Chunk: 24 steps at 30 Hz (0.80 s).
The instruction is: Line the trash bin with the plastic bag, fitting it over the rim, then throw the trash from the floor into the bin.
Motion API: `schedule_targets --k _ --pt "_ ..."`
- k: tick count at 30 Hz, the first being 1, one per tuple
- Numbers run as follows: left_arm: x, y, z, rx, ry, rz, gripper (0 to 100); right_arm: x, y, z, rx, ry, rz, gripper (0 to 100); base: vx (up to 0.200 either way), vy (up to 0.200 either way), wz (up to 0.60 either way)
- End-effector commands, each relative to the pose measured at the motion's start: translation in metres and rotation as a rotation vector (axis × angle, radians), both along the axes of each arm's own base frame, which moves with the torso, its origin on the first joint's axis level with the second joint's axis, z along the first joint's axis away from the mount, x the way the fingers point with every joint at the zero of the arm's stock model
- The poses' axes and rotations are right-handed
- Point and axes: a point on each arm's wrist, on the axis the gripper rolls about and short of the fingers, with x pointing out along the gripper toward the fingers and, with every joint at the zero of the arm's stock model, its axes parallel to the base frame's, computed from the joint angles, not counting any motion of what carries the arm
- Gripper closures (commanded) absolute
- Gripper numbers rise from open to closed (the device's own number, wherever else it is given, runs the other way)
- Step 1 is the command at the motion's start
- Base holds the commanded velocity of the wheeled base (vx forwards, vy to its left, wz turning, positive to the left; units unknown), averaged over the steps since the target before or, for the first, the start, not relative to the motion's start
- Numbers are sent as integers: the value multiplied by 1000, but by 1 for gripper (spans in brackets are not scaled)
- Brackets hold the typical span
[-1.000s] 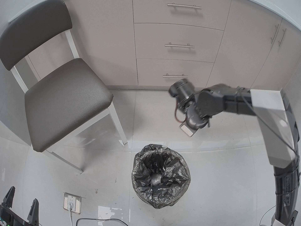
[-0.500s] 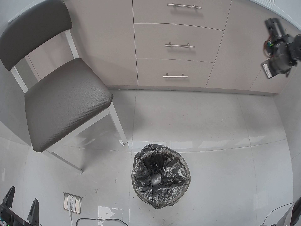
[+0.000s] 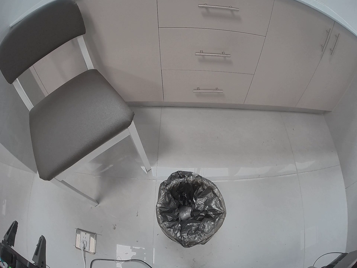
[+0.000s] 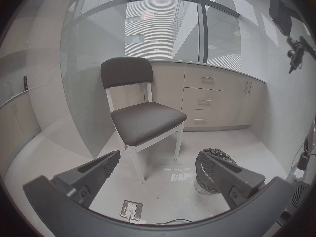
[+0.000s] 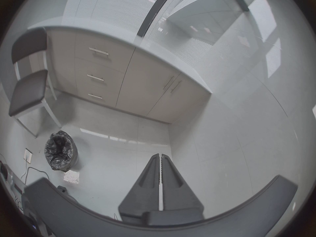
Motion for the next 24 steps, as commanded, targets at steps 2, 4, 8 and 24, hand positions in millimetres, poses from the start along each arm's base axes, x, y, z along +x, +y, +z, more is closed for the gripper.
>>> schedule_targets --k 2,4,8,24 --pt "0 0 -4 -1 -4 0 0 -230 4 -82 66 -389 26 100 0 0 0" --pt "0 0 -4 -1 -2 0 0 -245 5 -91 64 -435 28 100 0 0 0" --pt "0 0 -4 1 -4 0 0 -317 13 -142 40 -765 15 100 0 0 0" --pt "0 0 -4 -1 -4 0 0 -290 5 -201 88 -773 258 100 0 0 0"
